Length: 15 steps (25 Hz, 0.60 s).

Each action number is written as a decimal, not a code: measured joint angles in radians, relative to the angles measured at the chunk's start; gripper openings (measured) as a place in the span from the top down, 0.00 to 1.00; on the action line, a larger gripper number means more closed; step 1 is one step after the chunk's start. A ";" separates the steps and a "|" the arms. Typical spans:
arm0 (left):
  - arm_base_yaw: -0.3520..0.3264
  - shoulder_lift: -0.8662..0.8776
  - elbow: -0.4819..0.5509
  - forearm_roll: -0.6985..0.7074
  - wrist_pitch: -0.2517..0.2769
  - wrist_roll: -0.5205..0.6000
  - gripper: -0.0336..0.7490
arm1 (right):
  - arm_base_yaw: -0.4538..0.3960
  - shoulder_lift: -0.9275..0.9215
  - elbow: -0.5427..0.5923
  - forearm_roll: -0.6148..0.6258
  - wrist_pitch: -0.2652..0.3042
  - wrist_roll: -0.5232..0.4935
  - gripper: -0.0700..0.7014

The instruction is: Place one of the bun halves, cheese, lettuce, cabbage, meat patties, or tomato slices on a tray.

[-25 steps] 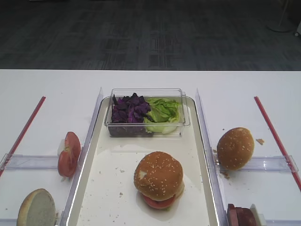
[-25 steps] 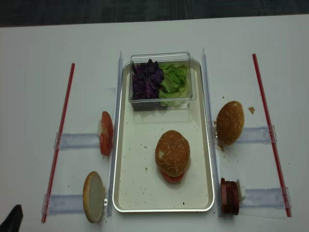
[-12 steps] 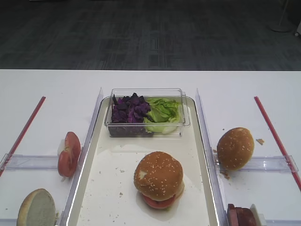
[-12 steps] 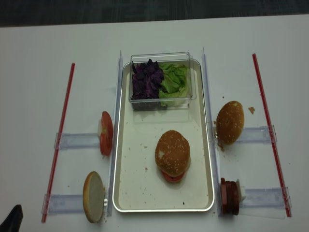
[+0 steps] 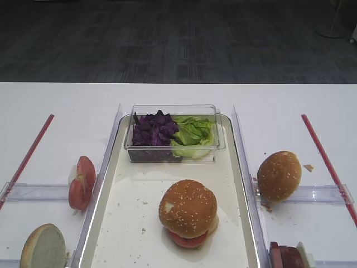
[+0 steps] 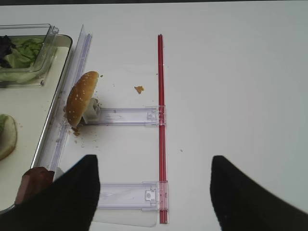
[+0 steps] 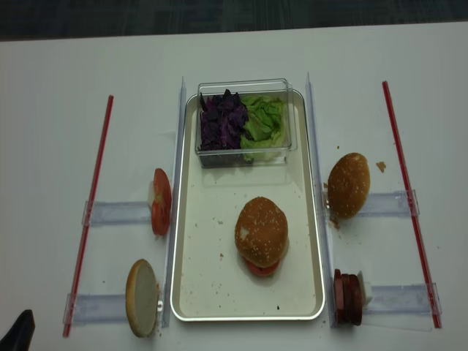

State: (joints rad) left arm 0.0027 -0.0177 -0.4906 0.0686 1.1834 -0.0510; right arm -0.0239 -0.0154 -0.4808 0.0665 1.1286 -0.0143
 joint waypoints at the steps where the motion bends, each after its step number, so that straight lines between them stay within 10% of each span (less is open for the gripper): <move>1: 0.000 0.000 0.000 0.000 0.000 0.000 0.19 | 0.000 0.000 0.000 0.000 0.000 0.000 0.25; 15: 0.000 0.000 0.000 0.000 0.000 0.000 0.19 | 0.000 0.000 0.000 0.000 0.000 -0.002 0.39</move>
State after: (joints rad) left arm 0.0027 -0.0177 -0.4906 0.0686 1.1834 -0.0510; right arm -0.0239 -0.0154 -0.4808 0.0665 1.1286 -0.0161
